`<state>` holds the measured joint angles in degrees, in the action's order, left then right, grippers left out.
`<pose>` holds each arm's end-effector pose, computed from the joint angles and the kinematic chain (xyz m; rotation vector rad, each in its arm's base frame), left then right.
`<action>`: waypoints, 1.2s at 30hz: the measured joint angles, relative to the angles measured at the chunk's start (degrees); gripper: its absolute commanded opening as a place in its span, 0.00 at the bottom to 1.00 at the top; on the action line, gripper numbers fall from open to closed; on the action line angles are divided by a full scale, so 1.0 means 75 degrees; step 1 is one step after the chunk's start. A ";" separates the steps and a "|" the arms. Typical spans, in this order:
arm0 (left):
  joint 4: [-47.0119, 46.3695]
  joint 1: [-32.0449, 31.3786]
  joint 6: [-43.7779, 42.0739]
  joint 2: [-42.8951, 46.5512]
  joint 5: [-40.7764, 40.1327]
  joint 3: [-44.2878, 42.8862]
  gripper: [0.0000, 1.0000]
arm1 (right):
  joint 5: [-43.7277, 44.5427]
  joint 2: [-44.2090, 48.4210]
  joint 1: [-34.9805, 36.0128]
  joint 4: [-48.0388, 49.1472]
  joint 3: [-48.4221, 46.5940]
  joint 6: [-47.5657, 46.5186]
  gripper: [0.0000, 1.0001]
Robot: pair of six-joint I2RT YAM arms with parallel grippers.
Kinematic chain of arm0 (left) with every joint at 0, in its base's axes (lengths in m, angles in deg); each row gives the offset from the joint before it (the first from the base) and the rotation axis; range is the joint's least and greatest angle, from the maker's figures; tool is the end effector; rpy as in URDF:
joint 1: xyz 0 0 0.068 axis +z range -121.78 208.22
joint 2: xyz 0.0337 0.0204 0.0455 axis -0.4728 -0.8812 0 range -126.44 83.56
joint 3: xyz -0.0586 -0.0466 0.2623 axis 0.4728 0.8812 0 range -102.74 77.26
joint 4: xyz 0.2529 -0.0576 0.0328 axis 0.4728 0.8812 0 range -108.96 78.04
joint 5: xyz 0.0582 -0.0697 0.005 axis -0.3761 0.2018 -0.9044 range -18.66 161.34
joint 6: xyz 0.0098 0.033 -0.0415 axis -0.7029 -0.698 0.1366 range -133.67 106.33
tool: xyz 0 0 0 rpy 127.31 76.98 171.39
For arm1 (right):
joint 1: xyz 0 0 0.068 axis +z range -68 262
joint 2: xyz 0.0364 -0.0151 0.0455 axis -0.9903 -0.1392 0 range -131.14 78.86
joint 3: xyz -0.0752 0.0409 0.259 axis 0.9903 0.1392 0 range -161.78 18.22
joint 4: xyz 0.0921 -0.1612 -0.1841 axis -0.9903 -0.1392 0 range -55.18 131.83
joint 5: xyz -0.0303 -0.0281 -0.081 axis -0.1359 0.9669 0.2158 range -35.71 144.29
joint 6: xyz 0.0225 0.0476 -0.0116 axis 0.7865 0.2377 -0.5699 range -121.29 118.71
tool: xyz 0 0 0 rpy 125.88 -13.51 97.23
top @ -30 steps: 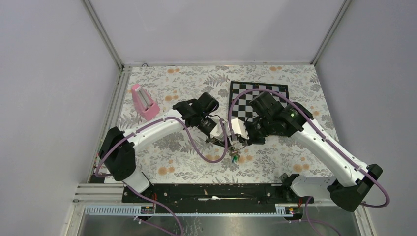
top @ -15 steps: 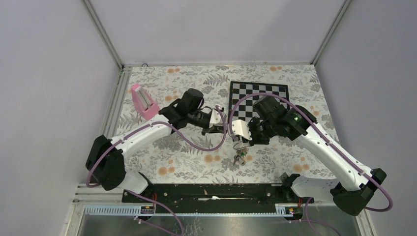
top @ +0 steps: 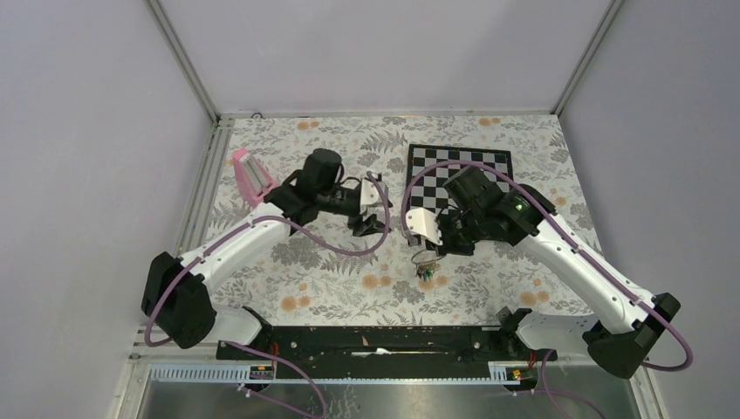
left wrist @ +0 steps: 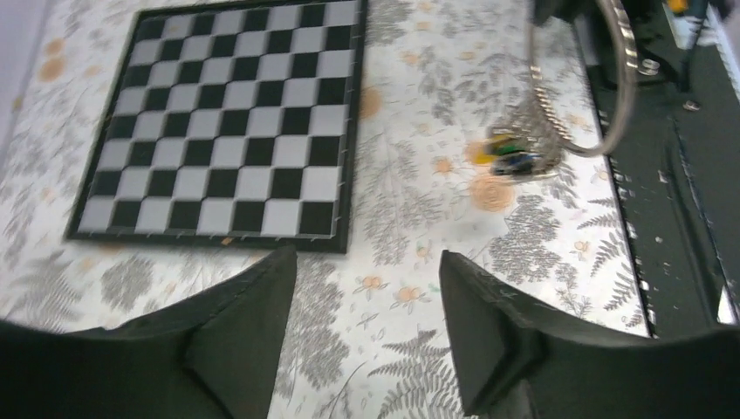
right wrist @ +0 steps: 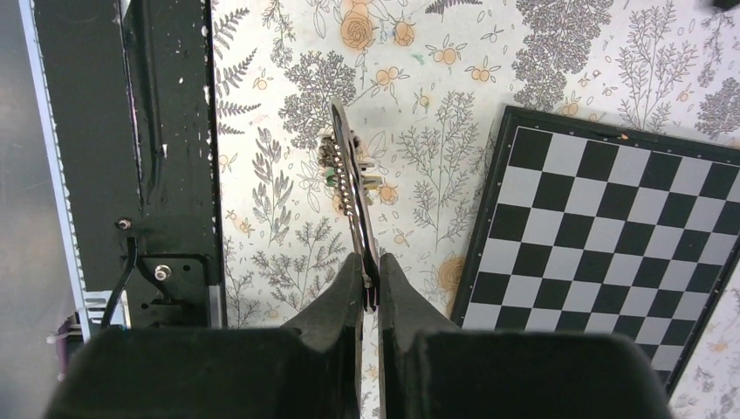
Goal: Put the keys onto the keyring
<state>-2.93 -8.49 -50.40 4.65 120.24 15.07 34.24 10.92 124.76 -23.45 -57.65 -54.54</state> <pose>0.2270 -0.2026 0.3068 1.5842 1.2987 -0.9038 0.1484 0.1538 0.3610 -1.9602 1.5890 0.3761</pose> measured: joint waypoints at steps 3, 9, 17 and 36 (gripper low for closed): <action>-0.0134 0.0551 0.0475 0.0227 -0.0239 0.0006 0.87 | -0.0114 -0.0216 0.0000 0.0195 -0.0006 0.0251 0.00; -0.0501 0.1979 0.1810 0.0694 -0.1186 0.0017 0.99 | -0.0717 -0.0577 0.0015 0.1174 0.0064 0.0965 0.00; -0.0775 0.3590 0.3334 0.1489 -0.2841 -0.0012 0.99 | -0.1507 -0.1702 0.0720 0.3092 0.0516 0.2124 0.00; -0.0790 0.4266 0.4042 0.2229 -0.4182 -0.0271 0.99 | -0.2203 -0.4966 0.1469 0.4409 -0.0667 0.3503 0.00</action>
<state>-8.85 23.51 -20.08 21.37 88.88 13.04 17.71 -26.33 135.78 9.62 -62.66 -28.27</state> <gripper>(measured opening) 0.986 0.080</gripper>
